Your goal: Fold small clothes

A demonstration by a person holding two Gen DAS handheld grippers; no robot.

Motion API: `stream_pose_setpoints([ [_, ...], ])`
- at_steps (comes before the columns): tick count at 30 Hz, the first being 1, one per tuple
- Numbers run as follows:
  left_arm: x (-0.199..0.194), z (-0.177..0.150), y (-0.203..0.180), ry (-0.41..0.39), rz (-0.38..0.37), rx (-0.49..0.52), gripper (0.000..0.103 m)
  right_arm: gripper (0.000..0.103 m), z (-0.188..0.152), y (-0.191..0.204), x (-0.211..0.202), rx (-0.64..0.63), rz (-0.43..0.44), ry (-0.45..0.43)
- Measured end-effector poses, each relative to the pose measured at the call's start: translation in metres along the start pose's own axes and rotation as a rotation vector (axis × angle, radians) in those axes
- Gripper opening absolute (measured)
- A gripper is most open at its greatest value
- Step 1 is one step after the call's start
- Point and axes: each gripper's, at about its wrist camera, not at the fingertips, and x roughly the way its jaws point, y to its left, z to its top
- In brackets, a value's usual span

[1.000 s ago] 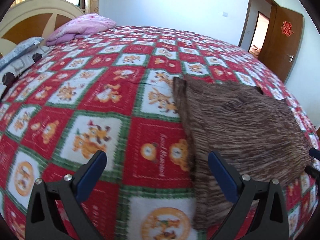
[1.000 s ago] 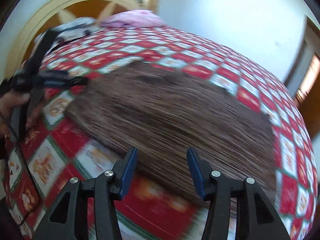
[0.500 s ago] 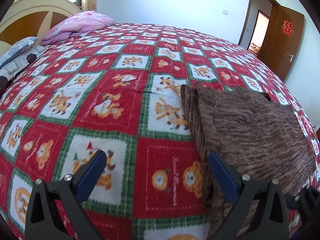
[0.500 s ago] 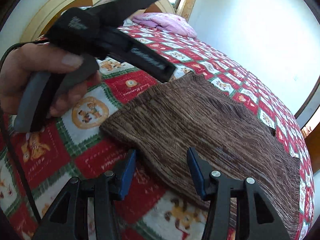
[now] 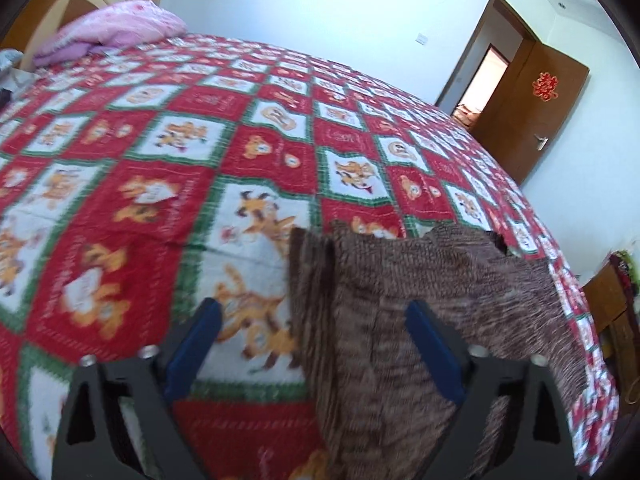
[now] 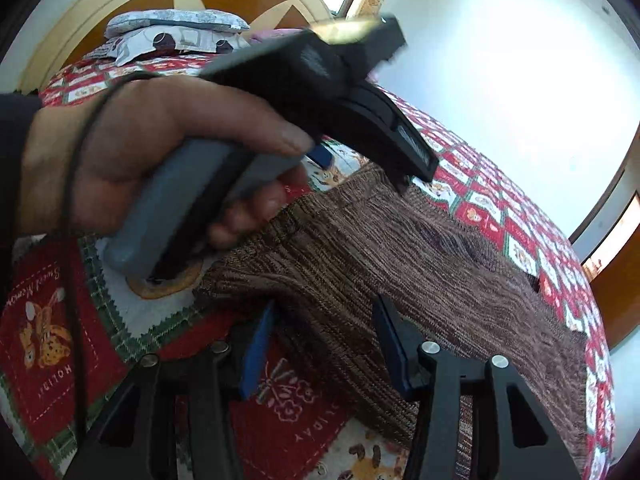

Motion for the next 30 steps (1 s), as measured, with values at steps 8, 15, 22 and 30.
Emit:
stream_pose_setpoints([
  [8, 0.019, 0.007, 0.0, 0.08, -0.067, -0.01, 0.011, 0.006, 0.005, 0.013, -0.007, -0.06, 0.059, -0.009],
  [15, 0.0, 0.02, 0.005, 0.09, -0.162, -0.163, 0.01, 0.005, -0.003, -0.04, -0.05, 0.107, 0.118, -0.081],
  [22, -0.022, 0.034, -0.038, 0.05, -0.194, -0.133, 0.01, 0.003, -0.025, -0.085, -0.071, 0.3, 0.208, -0.101],
  [30, -0.028, 0.041, -0.099, 0.029, -0.238, -0.079, 0.01, 0.003, -0.054, -0.123, -0.082, 0.442, 0.259, -0.096],
])
